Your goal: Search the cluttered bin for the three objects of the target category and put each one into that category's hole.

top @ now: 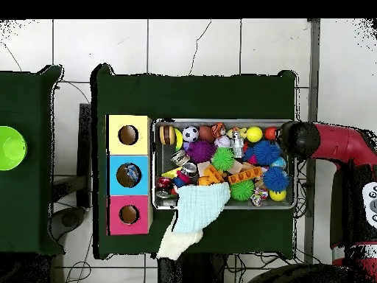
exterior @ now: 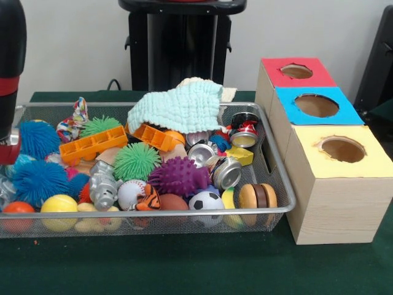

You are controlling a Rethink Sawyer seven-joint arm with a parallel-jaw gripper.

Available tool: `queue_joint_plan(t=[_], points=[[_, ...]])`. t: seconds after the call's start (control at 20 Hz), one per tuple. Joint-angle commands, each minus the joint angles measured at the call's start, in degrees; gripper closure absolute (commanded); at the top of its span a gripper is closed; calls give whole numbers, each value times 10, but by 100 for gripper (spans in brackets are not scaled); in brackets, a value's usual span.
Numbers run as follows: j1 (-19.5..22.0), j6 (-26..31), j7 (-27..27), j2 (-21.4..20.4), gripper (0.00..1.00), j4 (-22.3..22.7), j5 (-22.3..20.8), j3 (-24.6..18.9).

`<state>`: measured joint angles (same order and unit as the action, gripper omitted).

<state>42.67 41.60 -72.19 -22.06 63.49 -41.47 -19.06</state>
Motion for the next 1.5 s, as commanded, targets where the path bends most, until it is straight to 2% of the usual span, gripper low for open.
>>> queue_joint_plan(t=[0.05,0.25,0.3,0.45,0.85,1.1,1.2,1.5], points=[[-15,98,42,18,100,-9,-5,26],[-17,113,47,-5,100,12,6,29],[-18,115,46,-9,0,21,4,35],[-15,108,36,-7,0,23,5,37],[13,50,53,7,0,45,1,26],[19,30,58,46,0,30,-13,20],[29,35,72,55,0,36,-1,5],[42,42,79,38,0,75,18,-8]])
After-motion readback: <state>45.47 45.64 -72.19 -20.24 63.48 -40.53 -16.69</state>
